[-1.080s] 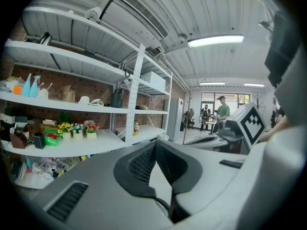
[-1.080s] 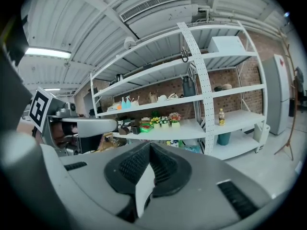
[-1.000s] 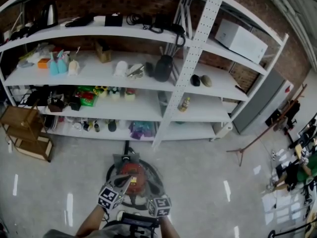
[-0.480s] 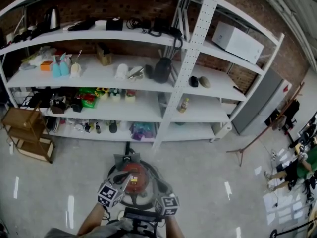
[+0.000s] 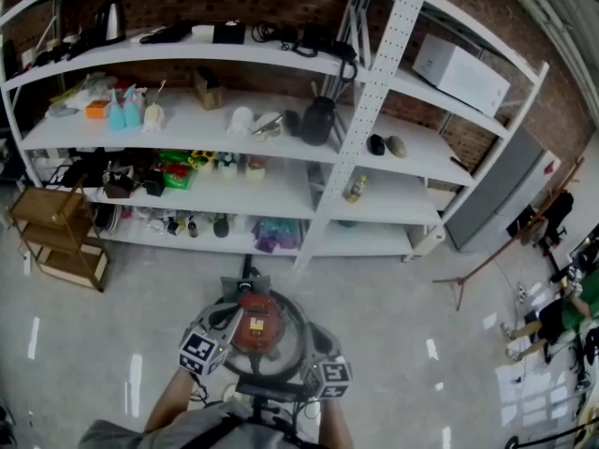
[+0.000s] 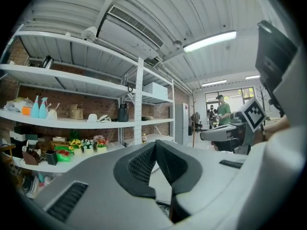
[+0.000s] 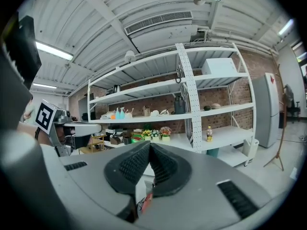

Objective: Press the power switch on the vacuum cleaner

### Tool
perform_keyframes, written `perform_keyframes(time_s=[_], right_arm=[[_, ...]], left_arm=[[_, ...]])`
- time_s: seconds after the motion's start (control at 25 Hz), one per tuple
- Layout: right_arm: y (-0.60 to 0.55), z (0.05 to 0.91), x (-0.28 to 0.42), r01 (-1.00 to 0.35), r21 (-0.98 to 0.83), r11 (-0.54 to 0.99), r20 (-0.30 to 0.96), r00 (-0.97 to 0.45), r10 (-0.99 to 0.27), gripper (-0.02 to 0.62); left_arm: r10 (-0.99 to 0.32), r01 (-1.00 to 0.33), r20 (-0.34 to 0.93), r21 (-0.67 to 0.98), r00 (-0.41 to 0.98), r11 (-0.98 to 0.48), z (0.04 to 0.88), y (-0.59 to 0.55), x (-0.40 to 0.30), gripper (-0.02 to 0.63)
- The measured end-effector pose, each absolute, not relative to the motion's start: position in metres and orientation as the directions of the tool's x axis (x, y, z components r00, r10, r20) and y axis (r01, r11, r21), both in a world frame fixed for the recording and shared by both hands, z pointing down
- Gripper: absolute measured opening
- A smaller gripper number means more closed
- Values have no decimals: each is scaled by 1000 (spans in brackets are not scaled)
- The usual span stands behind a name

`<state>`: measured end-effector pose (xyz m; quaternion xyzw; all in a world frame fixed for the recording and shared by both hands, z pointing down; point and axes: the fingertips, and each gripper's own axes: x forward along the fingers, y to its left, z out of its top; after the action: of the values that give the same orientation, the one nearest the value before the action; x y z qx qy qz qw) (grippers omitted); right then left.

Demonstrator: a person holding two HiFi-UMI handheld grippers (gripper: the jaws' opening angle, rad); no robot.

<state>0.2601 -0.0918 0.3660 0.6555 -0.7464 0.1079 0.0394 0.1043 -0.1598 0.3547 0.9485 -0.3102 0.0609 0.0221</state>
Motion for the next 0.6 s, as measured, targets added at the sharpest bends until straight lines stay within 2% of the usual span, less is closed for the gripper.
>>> perform_keyframes(time_s=[0.6], right_arm=[[-97, 366, 263, -986, -102, 135, 194, -153, -969, 11]], left_arm=[[-617, -622, 128, -3, 777, -783, 350, -169, 92, 8]])
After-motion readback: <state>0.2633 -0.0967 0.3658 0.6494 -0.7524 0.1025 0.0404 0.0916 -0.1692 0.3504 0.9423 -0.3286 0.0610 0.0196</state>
